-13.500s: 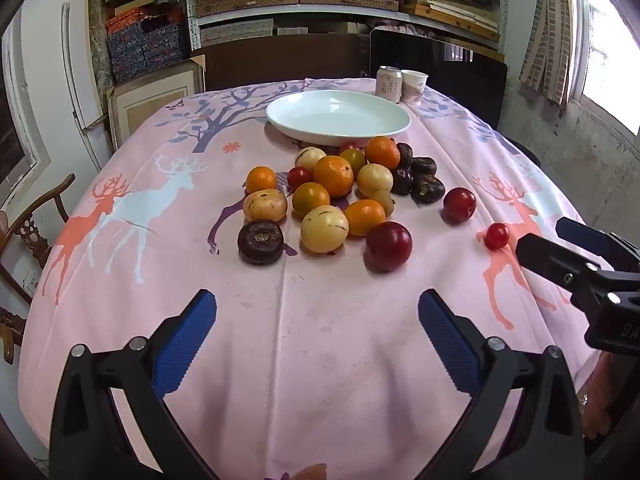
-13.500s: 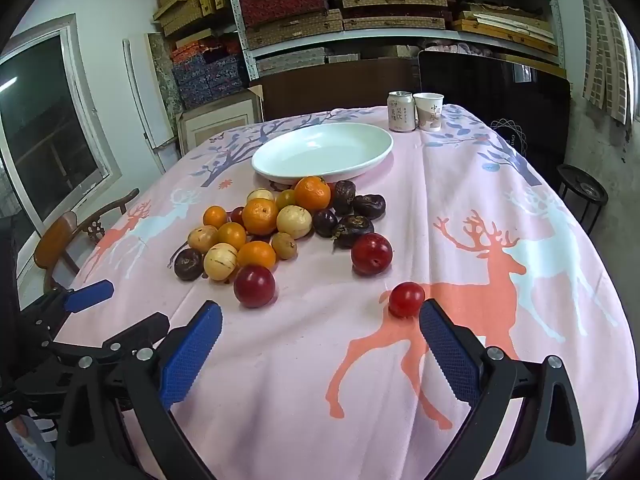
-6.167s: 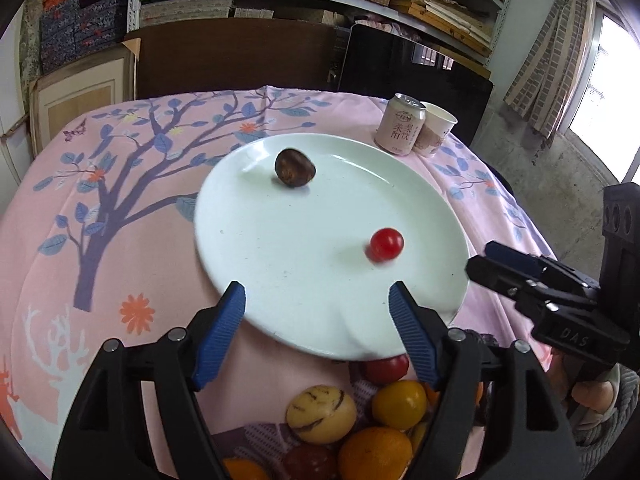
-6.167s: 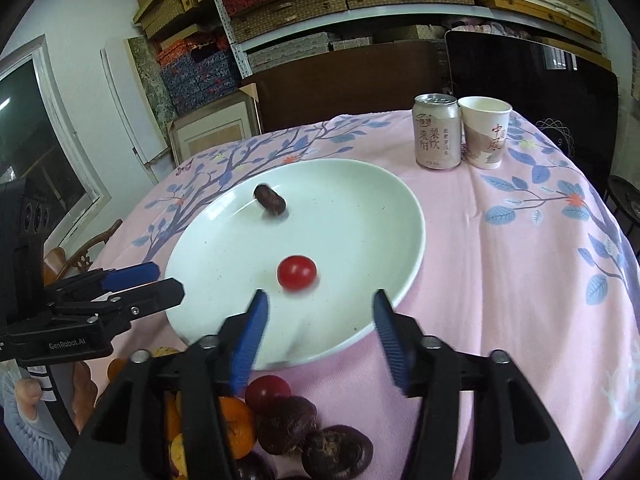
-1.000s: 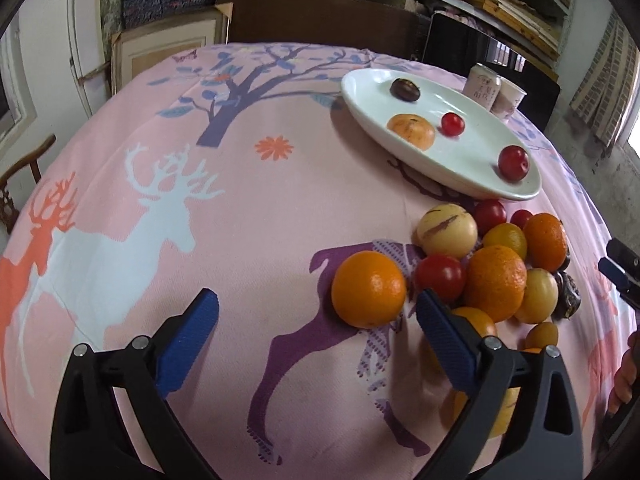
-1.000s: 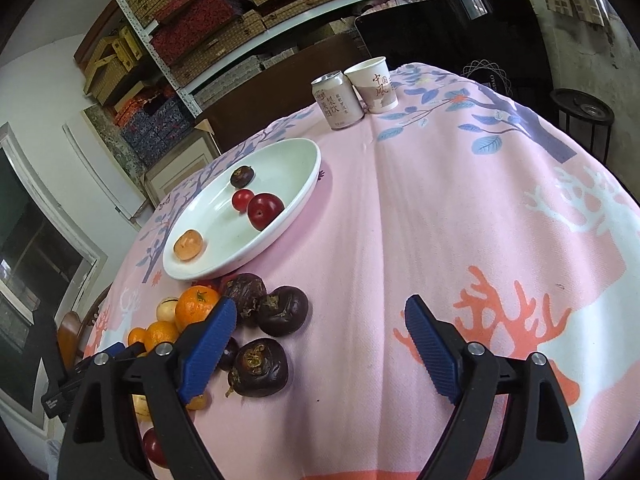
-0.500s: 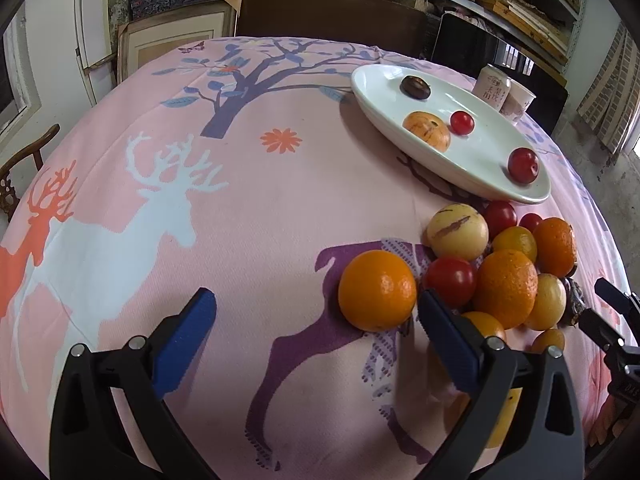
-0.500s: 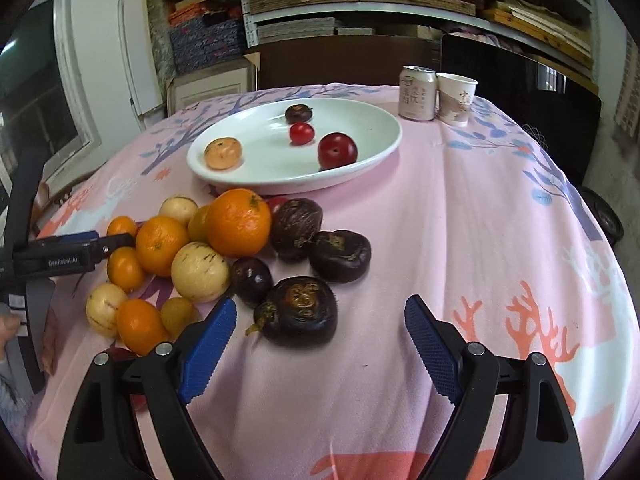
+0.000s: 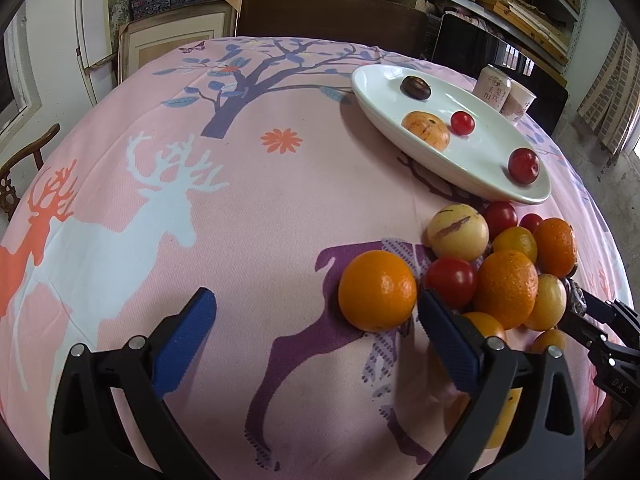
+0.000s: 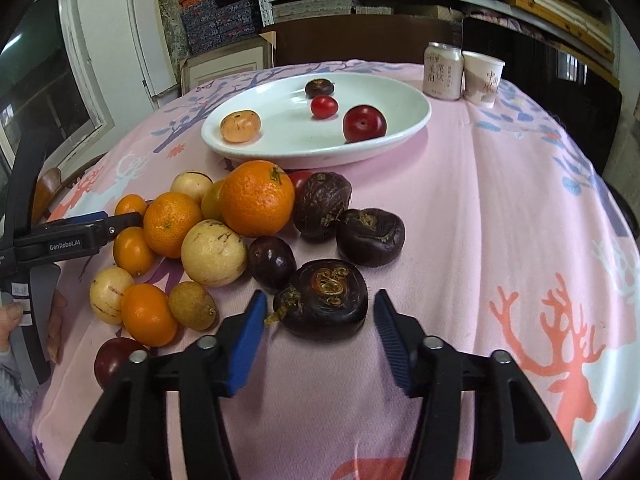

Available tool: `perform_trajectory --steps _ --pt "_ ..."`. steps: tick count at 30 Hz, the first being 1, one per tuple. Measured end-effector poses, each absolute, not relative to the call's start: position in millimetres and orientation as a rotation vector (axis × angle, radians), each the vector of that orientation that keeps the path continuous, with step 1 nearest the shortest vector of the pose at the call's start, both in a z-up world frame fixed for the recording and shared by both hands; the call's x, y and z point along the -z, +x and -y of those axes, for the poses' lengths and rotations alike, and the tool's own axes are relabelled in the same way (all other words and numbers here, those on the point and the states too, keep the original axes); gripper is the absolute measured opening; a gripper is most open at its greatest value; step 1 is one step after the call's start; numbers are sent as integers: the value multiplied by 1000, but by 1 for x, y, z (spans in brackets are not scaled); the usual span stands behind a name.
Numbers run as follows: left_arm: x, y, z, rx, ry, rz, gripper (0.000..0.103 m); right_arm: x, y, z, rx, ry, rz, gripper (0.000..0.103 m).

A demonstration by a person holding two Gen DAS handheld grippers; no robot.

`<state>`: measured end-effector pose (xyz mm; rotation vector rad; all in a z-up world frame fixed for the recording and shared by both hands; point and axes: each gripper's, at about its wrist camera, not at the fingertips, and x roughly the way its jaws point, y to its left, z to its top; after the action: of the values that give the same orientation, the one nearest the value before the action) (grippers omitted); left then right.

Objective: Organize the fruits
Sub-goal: 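Close the right gripper around the dark purple fruit, then grasp an orange with the left gripper while the right gripper holds the dark fruit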

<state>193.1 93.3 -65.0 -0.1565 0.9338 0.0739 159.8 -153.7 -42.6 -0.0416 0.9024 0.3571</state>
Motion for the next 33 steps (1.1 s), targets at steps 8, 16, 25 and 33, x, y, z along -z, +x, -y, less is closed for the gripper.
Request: perform_trajectory --steps 8,16,25,33 --pt "65 194 -93 -74 -156 -935 99 41 161 161 -349 0 -896 47" --pt "64 192 -95 -59 -147 -936 99 36 163 181 -271 57 -869 47" --pt "56 189 -80 -25 -44 -885 74 36 164 185 -258 70 -864 47" --pt "57 192 -84 18 -73 -898 66 36 163 185 -257 69 -868 47"
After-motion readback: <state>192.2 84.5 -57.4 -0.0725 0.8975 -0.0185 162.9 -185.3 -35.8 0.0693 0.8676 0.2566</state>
